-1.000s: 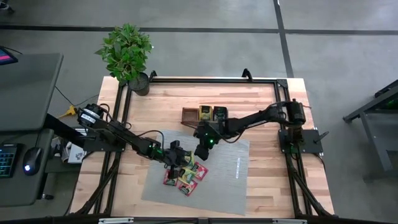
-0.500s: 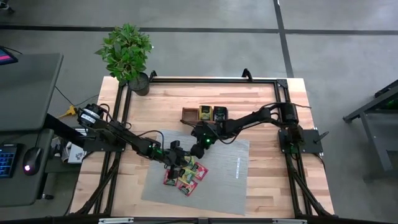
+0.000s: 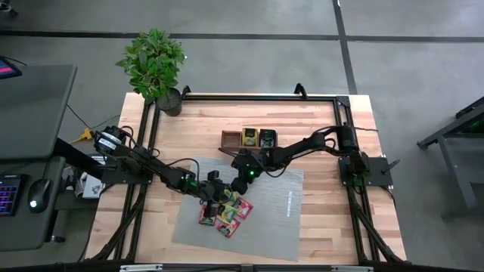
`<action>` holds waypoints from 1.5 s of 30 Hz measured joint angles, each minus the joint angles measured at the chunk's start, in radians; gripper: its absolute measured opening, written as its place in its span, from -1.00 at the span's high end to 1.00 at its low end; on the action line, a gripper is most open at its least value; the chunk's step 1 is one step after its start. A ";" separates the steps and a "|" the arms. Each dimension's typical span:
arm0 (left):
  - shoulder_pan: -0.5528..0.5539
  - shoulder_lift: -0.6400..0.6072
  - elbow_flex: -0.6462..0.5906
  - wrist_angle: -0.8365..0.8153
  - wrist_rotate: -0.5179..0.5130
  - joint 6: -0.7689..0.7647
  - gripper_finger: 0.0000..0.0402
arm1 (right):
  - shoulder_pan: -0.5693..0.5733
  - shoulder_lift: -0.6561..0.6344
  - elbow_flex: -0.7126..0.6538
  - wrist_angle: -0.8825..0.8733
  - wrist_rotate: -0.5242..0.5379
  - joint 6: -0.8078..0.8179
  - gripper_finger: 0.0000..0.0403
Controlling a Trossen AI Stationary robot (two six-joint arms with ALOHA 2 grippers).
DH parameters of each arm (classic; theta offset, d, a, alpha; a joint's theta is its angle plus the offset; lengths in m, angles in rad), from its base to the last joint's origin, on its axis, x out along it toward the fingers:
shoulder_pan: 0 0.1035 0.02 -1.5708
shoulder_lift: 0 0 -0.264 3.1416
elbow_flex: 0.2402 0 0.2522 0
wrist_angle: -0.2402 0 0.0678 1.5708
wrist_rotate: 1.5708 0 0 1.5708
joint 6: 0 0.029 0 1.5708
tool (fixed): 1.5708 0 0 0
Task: Pick & Place Tea
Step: Put the yellow tea bag into the middle section of the wooden organizer
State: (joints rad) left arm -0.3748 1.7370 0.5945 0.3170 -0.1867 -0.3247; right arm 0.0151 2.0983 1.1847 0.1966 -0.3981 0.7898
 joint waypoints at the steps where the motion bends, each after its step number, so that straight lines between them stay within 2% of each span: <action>1: 0.000 0.000 0.000 0.000 0.000 0.004 1.00 | 0.000 0.000 0.000 -0.002 0.002 -0.001 -0.23; 19: 0.001 0.000 0.000 0.003 0.016 0.033 1.00 | 0.042 0.000 -0.001 -0.013 0.015 -0.125 -0.23; 28: 0.001 0.000 -0.001 0.004 0.019 0.041 1.00 | 0.062 0.000 -0.002 -0.016 0.117 -0.194 -0.22; 45: 0.000 0.000 -0.001 0.004 0.021 0.059 1.00 | 0.060 0.004 -0.004 0.030 0.171 -0.219 0.41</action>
State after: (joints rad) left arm -0.3744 1.7370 0.5938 0.3210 -0.1655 -0.2661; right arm 0.0750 2.1021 1.1809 0.2264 -0.2268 0.5709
